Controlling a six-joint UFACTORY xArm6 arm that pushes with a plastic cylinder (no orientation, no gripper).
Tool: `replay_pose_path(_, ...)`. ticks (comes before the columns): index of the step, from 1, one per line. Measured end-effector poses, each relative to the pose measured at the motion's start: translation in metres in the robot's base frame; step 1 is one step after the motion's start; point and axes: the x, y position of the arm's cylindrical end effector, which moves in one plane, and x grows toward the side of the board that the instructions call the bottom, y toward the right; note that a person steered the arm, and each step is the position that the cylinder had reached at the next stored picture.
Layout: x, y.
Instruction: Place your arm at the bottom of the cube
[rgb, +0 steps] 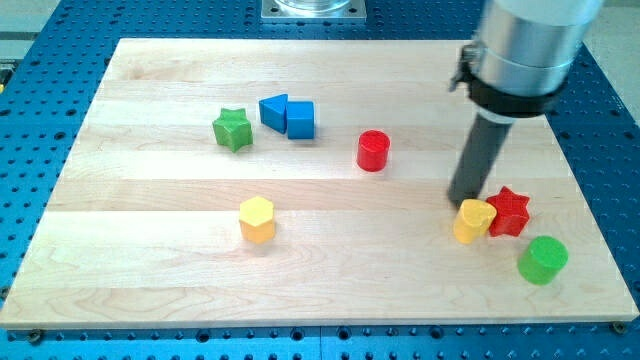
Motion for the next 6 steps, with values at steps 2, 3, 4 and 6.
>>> replay_pose_path(2,0.02,-0.004)
replay_pose_path(3,-0.022,-0.072)
replay_pose_path(4,-0.014,-0.175)
replay_pose_path(6,-0.059,-0.135)
